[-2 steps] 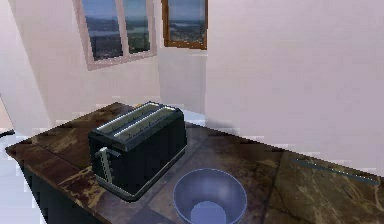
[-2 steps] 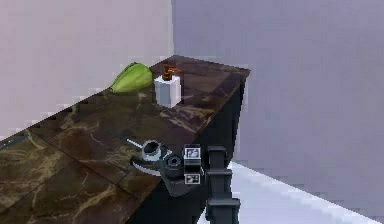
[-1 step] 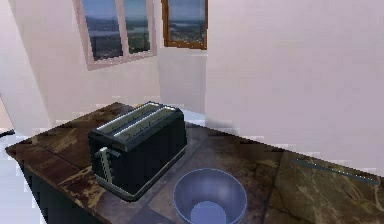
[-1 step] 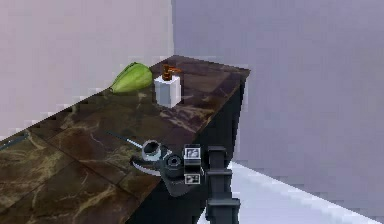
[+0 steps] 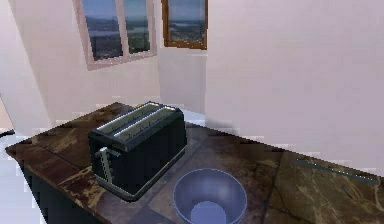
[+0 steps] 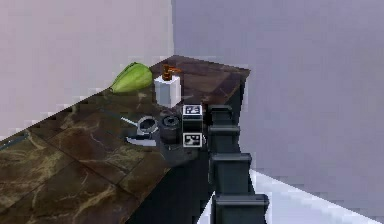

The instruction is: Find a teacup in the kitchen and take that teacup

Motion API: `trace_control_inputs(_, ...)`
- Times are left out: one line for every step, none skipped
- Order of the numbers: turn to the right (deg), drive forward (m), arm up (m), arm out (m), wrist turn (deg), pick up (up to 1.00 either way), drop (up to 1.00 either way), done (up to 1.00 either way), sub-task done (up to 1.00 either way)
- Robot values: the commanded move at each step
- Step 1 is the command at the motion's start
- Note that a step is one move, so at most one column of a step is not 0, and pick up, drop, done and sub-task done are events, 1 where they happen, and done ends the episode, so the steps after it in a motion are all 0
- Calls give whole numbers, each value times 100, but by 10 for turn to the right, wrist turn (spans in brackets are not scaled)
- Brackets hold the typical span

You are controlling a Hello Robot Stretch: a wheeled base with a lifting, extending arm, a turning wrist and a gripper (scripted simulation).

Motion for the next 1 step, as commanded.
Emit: trace_control_inputs(0,0,0,0,0,0,0,100,0)
